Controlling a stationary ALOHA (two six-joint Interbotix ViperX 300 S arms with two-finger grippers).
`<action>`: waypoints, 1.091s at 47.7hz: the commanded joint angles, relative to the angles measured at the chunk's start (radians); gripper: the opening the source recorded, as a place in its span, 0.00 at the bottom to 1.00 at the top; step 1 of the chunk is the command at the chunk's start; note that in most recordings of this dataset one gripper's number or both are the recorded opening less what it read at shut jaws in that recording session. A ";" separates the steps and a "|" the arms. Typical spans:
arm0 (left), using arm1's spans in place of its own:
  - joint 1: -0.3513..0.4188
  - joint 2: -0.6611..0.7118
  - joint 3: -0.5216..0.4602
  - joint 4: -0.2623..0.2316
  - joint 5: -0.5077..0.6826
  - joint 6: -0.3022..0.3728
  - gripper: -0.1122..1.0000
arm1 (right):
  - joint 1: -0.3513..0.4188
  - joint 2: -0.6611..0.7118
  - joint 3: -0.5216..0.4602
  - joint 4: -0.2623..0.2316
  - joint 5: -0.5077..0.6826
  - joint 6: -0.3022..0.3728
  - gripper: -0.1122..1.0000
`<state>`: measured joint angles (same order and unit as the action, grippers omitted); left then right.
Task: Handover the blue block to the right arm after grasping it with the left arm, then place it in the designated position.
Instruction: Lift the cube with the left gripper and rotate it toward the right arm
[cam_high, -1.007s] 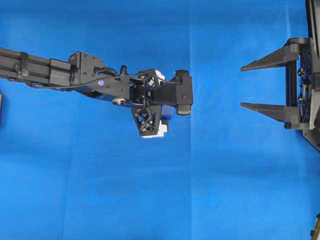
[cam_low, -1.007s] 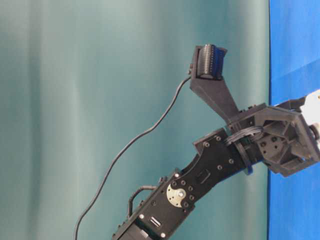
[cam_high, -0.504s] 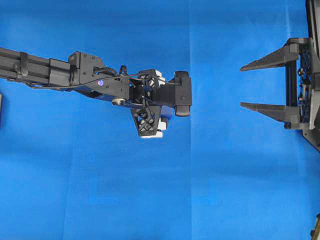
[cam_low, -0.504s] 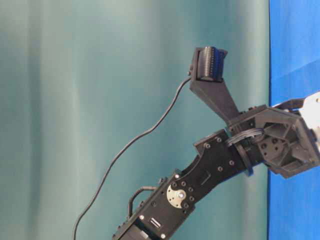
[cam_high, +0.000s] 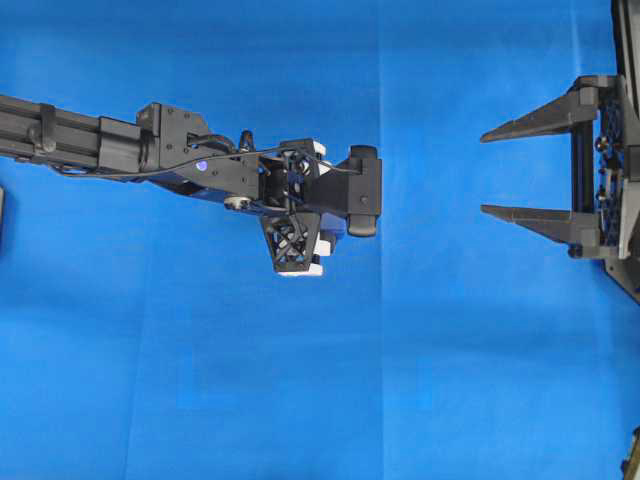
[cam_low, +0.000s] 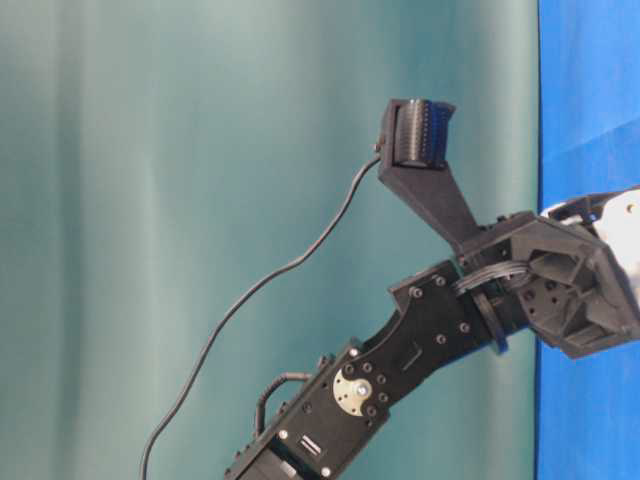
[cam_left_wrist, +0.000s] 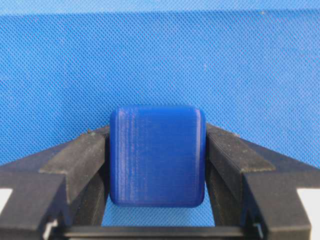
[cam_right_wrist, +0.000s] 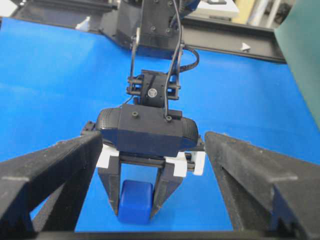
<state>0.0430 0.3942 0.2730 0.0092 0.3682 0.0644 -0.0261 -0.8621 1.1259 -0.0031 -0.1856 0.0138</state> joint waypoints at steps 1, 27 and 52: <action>-0.003 -0.031 -0.017 0.003 0.008 -0.002 0.51 | 0.000 0.002 -0.021 0.000 -0.009 0.000 0.96; -0.012 -0.253 -0.041 0.003 0.186 -0.038 0.51 | 0.000 0.005 -0.023 0.002 -0.006 0.002 0.96; -0.015 -0.324 -0.187 0.003 0.439 -0.034 0.51 | 0.000 0.003 -0.026 0.003 -0.005 0.002 0.96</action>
<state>0.0307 0.1104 0.1350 0.0107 0.7777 0.0291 -0.0261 -0.8621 1.1259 -0.0015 -0.1856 0.0153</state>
